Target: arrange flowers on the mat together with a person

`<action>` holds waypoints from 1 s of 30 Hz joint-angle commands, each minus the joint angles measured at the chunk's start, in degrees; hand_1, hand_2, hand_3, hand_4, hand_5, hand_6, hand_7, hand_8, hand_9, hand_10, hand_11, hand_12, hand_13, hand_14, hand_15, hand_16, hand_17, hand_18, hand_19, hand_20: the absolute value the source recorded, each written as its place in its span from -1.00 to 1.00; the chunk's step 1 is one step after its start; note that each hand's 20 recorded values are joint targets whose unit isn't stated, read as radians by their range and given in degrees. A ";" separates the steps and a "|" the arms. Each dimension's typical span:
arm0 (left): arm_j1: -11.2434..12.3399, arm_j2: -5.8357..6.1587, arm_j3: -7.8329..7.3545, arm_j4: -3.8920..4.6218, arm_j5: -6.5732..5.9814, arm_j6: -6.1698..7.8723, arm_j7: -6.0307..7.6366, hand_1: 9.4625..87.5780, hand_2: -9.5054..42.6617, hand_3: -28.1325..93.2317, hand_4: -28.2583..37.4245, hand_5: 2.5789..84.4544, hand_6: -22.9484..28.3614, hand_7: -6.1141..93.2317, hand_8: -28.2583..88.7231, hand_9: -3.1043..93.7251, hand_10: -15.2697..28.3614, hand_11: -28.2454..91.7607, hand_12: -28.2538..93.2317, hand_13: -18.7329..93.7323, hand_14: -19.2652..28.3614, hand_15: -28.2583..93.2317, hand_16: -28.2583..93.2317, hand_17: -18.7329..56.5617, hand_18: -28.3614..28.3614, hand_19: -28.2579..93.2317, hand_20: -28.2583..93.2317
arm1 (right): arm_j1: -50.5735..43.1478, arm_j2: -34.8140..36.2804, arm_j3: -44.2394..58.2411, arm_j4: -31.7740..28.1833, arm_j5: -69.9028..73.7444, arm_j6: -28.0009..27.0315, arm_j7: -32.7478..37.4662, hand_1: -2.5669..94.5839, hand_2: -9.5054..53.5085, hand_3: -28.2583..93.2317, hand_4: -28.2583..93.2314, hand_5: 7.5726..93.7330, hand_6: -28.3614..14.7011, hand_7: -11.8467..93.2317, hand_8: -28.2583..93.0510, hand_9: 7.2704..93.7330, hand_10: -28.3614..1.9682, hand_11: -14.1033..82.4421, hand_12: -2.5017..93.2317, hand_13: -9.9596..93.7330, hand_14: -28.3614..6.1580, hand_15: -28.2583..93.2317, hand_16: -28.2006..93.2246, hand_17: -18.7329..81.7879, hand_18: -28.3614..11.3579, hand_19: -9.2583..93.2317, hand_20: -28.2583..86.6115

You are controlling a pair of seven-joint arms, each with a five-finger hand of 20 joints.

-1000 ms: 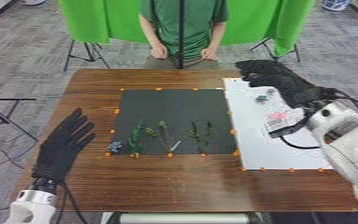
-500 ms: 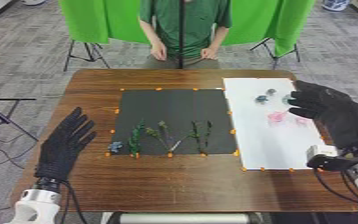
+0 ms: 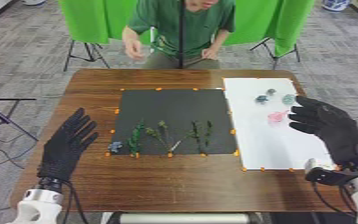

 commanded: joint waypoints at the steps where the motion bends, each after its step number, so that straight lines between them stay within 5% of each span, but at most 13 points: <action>1: 0.41 -0.72 0.30 0.23 0.50 0.04 -0.33 -0.57 -0.84 0.58 -0.93 -0.35 0.02 -0.58 -0.67 -0.49 0.18 -0.29 -0.27 -0.33 0.29 -0.24 -0.45 -0.76 0.71 0.11 -0.40 | -0.08 -1.37 -2.16 0.36 1.23 3.17 -1.85 -0.69 -0.53 0.81 -0.97 -0.26 0.03 -0.48 -0.70 -0.26 -0.16 -0.41 -0.49 -0.17 -0.13 -0.14 -0.10 -0.48 -0.68 0.06 -0.05; 5: 1.71 -1.26 0.45 -0.10 -0.18 1.20 -0.83 -0.57 -0.84 0.58 -0.93 -0.35 0.03 -0.58 -0.67 -0.49 0.18 -0.28 -0.27 -0.33 0.29 -0.24 -0.45 -0.76 0.71 0.11 -0.40 | 0.15 -2.53 -3.96 0.46 -0.92 3.33 -1.35 -0.69 -0.53 0.82 -0.97 -0.25 0.02 -0.47 -0.70 -0.25 -0.16 -0.40 -0.50 -0.17 -0.14 -0.12 -0.12 -0.48 -0.68 0.07 -0.05; 9: 1.22 -1.59 0.71 0.18 0.29 0.37 -0.91 -0.56 -0.84 0.58 -0.93 -0.34 0.03 -0.59 -0.67 -0.49 0.18 -0.28 -0.28 -0.33 0.29 -0.24 -0.45 -0.76 0.71 0.11 -0.40 | 1.23 -2.33 -4.75 0.69 -2.25 2.48 -0.75 -0.69 -0.50 0.81 -0.98 -0.24 0.02 -0.47 -0.70 -0.25 -0.17 -0.39 -0.50 -0.17 -0.14 -0.11 -0.13 -0.48 -0.68 0.07 -0.05; 14: 0.26 -0.12 0.42 0.26 -0.08 0.64 -1.48 -0.56 -0.84 0.58 -0.93 -0.34 0.03 -0.59 -0.67 -0.49 0.18 -0.28 -0.28 -0.33 0.29 -0.23 -0.45 -0.76 0.72 0.11 -0.40 | 2.80 -1.98 -5.57 1.23 -1.68 2.16 0.39 -0.69 -0.49 0.80 -0.97 -0.24 0.03 -0.47 -0.70 -0.25 -0.18 -0.39 -0.50 -0.17 -0.13 -0.10 -0.14 -0.48 -0.68 0.07 -0.05; 19: 0.64 0.01 -0.01 0.09 0.15 0.61 -1.82 -0.56 -0.84 0.58 -0.93 -0.34 0.03 -0.59 -0.67 -0.49 0.18 -0.28 -0.28 -0.33 0.29 -0.23 -0.45 -0.76 0.72 0.11 -0.40 | 2.20 -2.18 -5.59 0.99 -2.12 2.37 0.39 -0.69 -0.49 0.81 -0.97 -0.24 0.03 -0.47 -0.70 -0.25 -0.17 -0.39 -0.50 -0.17 -0.13 -0.10 -0.15 -0.48 -0.68 0.08 -0.05; 24: -0.33 1.16 0.12 0.15 0.00 0.70 -1.19 -0.57 -0.83 0.58 -0.93 -0.34 0.03 -0.58 -0.67 -0.49 0.19 -0.28 -0.28 -0.33 0.29 -0.23 -0.45 -0.76 0.71 0.11 -0.40 | 3.75 -2.07 -6.24 1.70 -2.56 2.23 0.40 -0.69 -0.49 0.81 -0.97 -0.24 0.03 -0.47 -0.70 -0.25 -0.17 -0.39 -0.50 -0.17 -0.14 -0.09 -0.15 -0.48 -0.68 0.08 -0.05; 30: 0.59 0.19 0.20 0.13 0.05 0.54 -1.62 -0.57 -0.84 0.58 -0.93 -0.33 0.04 -0.59 -0.67 -0.48 0.18 -0.28 -0.28 -0.33 0.30 -0.23 -0.45 -0.76 0.72 0.11 -0.40 | 3.34 -2.14 -5.81 1.34 -3.07 1.59 0.08 -0.69 -0.48 0.81 -0.97 -0.25 0.03 -0.47 -0.70 -0.25 -0.17 -0.39 -0.50 -0.18 -0.14 -0.10 -0.16 -0.48 -0.68 0.08 -0.06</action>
